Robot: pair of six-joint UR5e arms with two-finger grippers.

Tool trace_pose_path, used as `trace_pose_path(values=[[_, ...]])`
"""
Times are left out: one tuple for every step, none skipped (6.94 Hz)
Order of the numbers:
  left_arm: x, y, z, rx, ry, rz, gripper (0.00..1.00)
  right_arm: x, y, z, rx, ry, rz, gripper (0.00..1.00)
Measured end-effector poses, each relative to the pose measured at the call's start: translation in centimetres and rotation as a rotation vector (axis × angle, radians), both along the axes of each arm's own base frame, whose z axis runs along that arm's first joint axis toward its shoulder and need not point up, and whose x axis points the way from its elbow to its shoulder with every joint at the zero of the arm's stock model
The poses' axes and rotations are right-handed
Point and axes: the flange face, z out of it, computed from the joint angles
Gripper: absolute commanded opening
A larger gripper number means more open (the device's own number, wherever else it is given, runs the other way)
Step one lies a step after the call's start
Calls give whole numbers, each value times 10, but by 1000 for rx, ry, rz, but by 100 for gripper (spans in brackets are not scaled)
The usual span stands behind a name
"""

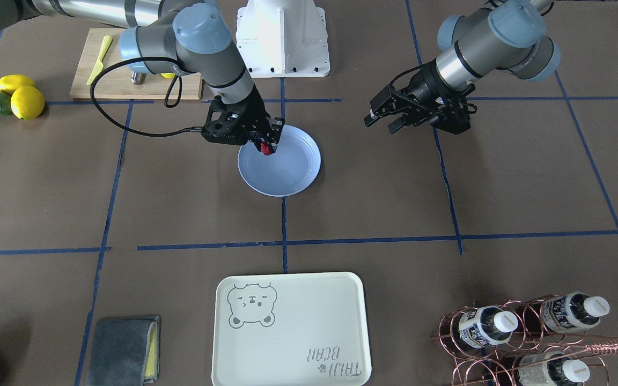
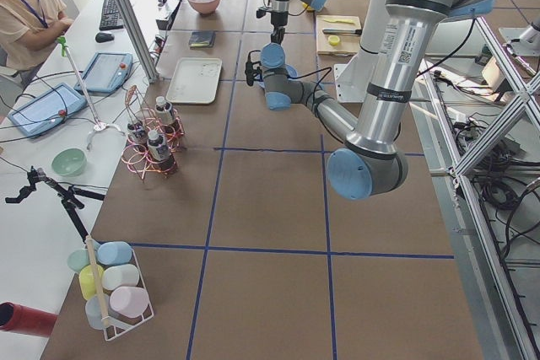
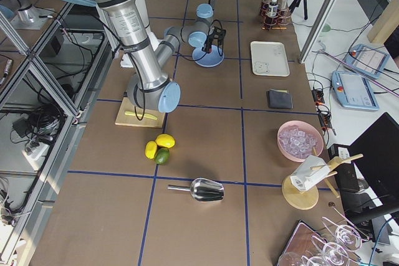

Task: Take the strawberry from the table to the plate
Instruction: 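Carry the strawberry over the plate with the right gripper while the left releases it, then lower the strawberry onto the plate and open the right gripper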

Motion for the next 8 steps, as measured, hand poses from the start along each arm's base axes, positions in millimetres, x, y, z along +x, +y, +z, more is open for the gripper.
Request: trace_pose_path(values=[[-4, 1, 4, -4, -4, -4, 77, -21, 4, 1, -9, 24, 9, 0], [-5, 1, 6, -7, -7, -7, 77, -35, 11, 5, -10, 43, 10, 0], [-5, 0, 7, -8, -9, -10, 79, -43, 16, 8, -8, 56, 7, 0], [-6, 0, 7, -8, -10, -12, 79, -46, 19, 12, -5, 66, 5, 0], [-6, 0, 7, -7, -10, -12, 80, -48, 20, 15, -2, 75, 8, 0], [-6, 0, 7, -7, -9, -13, 80, -49, 19, 17, 0, 86, 14, 0], [-6, 1, 7, -7, -9, -13, 80, -49, 18, 16, 3, 102, 21, 0], [-6, 1, 7, -7, -10, -13, 80, -50, 17, 16, 7, 114, 28, 0]])
